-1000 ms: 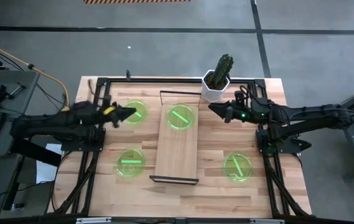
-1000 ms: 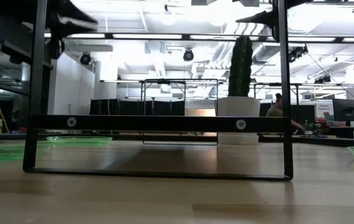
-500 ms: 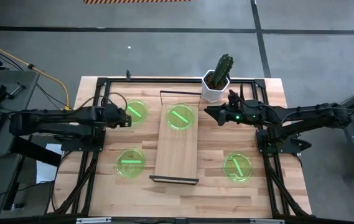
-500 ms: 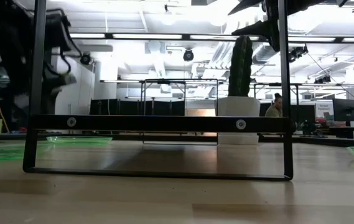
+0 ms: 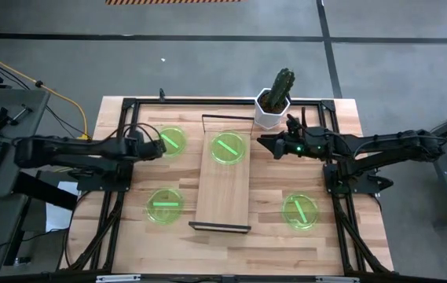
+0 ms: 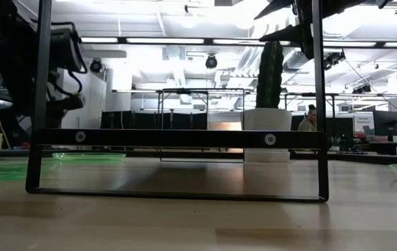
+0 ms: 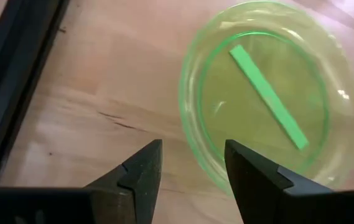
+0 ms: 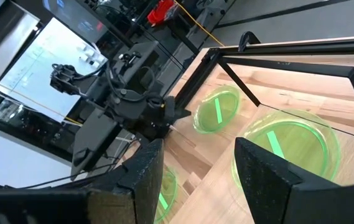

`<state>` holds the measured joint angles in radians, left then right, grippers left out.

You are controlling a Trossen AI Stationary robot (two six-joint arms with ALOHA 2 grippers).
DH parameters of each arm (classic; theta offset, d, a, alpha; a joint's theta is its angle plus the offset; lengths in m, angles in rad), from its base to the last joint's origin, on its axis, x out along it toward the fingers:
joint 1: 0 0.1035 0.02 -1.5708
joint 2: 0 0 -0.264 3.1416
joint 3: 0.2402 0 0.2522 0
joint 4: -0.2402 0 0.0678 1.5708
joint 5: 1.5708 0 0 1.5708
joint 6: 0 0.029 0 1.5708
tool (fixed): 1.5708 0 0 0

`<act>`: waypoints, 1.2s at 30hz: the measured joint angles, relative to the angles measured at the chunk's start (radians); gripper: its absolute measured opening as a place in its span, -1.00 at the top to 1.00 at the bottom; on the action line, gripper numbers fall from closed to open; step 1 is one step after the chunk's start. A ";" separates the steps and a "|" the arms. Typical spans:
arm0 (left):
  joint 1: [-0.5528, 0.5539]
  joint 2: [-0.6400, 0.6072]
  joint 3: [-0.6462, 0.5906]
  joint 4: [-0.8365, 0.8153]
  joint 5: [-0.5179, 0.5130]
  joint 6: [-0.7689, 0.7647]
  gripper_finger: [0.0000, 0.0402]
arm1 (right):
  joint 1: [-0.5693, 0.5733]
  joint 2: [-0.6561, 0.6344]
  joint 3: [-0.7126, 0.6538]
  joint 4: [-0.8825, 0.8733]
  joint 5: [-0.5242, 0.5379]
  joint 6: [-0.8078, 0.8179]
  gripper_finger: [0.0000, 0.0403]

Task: Place and stack plates onto a shelf
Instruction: Put the top left green plate on the shelf

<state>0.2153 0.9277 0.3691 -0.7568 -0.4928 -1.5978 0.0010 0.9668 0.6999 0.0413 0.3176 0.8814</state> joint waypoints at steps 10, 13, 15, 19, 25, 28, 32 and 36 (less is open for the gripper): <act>0.001 0.166 0.000 0.101 -0.041 -0.111 0.18 | 0.000 0.000 0.000 0.000 0.000 -0.007 0.10; 0.001 0.212 0.000 0.154 -0.041 -0.114 0.18 | 0.000 0.000 0.000 0.000 0.000 -0.007 0.10; 0.001 0.248 0.000 0.190 -0.045 -0.128 0.18 | 0.000 0.000 0.000 0.000 0.000 -0.007 0.10; 0.000 0.313 0.004 0.234 -0.069 -0.161 0.21 | 0.000 0.000 0.000 0.000 0.000 -0.007 0.10; 0.001 0.332 0.002 0.238 -0.080 -0.204 0.56 | 0.000 0.000 0.000 0.000 0.001 -0.011 0.10; -0.006 0.287 -0.002 0.252 -0.062 -0.183 0.86 | 0.000 0.000 0.000 -0.001 0.001 -0.016 0.10; -0.004 0.197 0.000 0.227 -0.096 -0.139 0.96 | 0.000 0.000 0.000 -0.010 0.001 -0.026 0.10; 0.007 0.096 0.000 0.187 -0.130 -0.098 0.99 | 0.000 0.000 0.000 -0.010 0.000 -0.026 0.10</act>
<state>0.2223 1.0241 0.3691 -0.5697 -0.6227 -1.6957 0.0006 0.9668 0.6998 0.0311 0.3180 0.8551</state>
